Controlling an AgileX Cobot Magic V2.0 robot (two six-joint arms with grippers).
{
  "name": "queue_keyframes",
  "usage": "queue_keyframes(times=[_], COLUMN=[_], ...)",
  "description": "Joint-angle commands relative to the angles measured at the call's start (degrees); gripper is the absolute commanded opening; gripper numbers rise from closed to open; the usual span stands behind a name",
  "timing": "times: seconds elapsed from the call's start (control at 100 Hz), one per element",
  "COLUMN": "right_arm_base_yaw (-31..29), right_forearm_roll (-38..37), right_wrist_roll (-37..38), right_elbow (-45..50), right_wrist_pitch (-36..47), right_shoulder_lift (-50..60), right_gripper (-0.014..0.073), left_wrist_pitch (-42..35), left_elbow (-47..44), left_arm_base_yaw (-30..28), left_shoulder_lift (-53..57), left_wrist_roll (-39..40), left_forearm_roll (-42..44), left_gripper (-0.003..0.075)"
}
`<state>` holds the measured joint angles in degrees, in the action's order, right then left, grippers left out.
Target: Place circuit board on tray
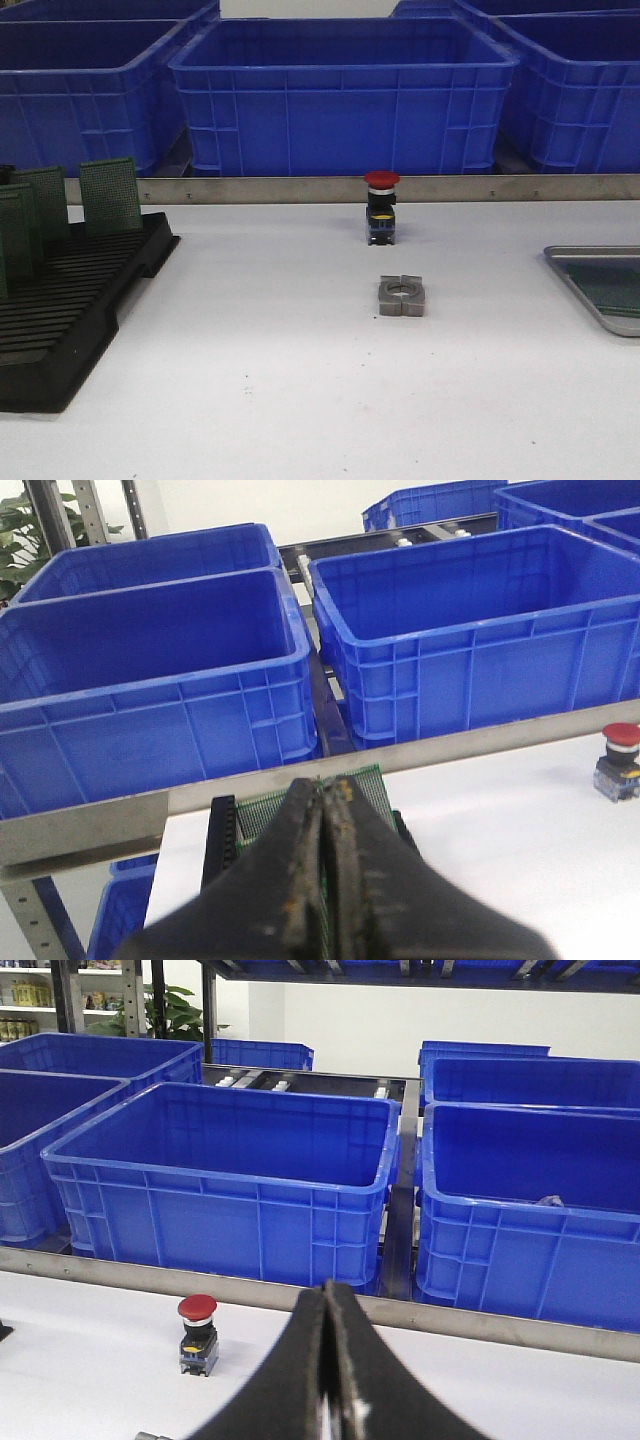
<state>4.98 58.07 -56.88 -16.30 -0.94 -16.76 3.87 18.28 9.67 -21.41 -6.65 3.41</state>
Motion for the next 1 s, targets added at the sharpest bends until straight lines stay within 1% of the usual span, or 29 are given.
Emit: queue_keyframes(times=[0.0,0.1,0.26,0.44,0.65,0.8,0.99], right_arm_base_yaw=[-0.1,-0.1,-0.1,-0.1,-0.1,-0.1,-0.1], right_forearm_roll=[0.3,0.3,0.3,0.3,0.3,0.3,0.3], right_wrist_roll=[-0.4,-0.4,-0.4,-0.4,-0.4,-0.4,-0.4], right_elbow=[-1.6,-1.6,-1.6,-1.6,-1.6,-1.6,-1.6], right_wrist_pitch=[2.9,2.9,2.9,2.9,2.9,2.9,2.9], right_shoulder_lift=[-0.2,-0.2,-0.2,-0.2,-0.2,-0.2,-0.2], right_gripper=[-0.0068,-0.0068,-0.0068,-0.0068,-0.0068,-0.0068,-0.0068], left_wrist_pitch=[-5.2,-7.2,-7.3,-7.3,-7.5,-5.9,-6.0], left_elbow=[-1.1,-5.2,-11.8,-17.3,-20.3,-20.8,-20.8], left_arm_base_yaw=[-0.2,-0.2,-0.2,-4.1,-8.2,-8.3,-8.3], left_shoulder_lift=[1.2,4.1,9.5,15.1,20.4,23.5,23.5], left_wrist_roll=[3.8,3.8,3.8,3.9,3.9,3.9,3.9], left_forearm_roll=[3.1,3.1,3.9,4.0,4.0,4.0,4.0], left_gripper=[-0.0018,-0.0019,-0.0019,-0.0019,-0.0019,-0.0019,-0.0019])
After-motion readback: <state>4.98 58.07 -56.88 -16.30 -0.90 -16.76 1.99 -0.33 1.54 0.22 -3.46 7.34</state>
